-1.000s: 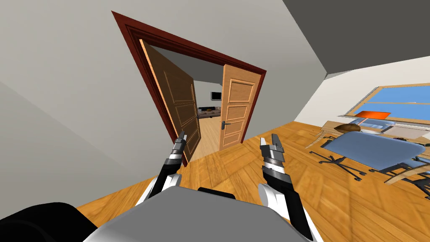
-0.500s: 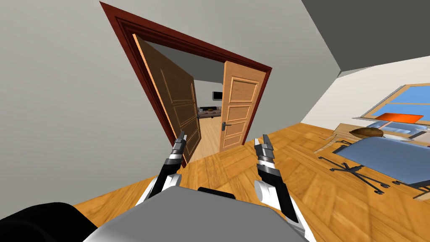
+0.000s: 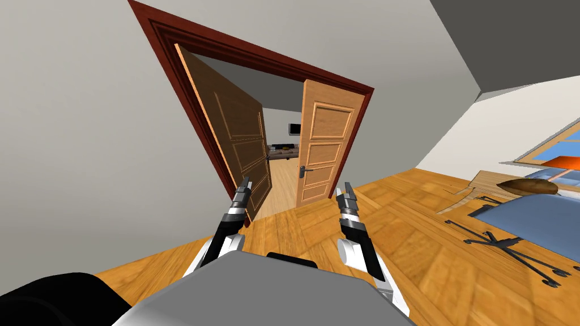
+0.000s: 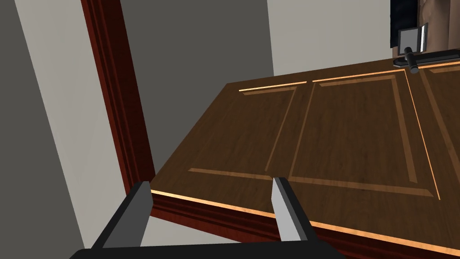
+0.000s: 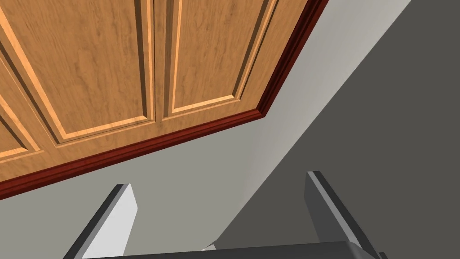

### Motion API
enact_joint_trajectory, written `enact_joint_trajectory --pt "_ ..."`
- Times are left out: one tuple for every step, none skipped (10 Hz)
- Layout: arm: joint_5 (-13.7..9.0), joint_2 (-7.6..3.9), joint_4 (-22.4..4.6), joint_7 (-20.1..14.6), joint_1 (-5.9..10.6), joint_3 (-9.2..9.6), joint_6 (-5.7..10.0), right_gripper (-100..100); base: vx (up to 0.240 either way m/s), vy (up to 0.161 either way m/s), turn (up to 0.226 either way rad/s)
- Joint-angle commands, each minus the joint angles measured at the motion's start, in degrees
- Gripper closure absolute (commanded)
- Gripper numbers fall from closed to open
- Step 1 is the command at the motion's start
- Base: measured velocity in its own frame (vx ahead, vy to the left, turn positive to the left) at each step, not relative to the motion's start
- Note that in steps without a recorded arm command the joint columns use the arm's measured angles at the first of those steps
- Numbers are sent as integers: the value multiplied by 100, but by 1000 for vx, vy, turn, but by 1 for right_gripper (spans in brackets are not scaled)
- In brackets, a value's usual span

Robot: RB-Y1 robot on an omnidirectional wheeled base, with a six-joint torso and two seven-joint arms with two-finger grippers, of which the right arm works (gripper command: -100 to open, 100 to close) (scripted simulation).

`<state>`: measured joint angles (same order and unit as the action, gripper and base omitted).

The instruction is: Push the door open

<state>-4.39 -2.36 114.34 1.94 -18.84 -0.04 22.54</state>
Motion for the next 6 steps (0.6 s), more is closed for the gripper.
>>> enact_joint_trajectory --pt "26 -5 -286 -29 161 57 -12 -100 87 -85 84" --pt "35 -15 -455 -56 247 87 -27 -100 91 -98 77" --pt "44 -25 -619 -82 333 117 -42 -100 85 -88 84" --pt "54 -35 -783 -108 419 148 -57 -100 94 -78 65" --pt "63 -42 -922 -135 506 179 -72 -100 91 -75 91" --pt "73 -46 -1099 -162 595 210 -87 -100 80 -90 94"
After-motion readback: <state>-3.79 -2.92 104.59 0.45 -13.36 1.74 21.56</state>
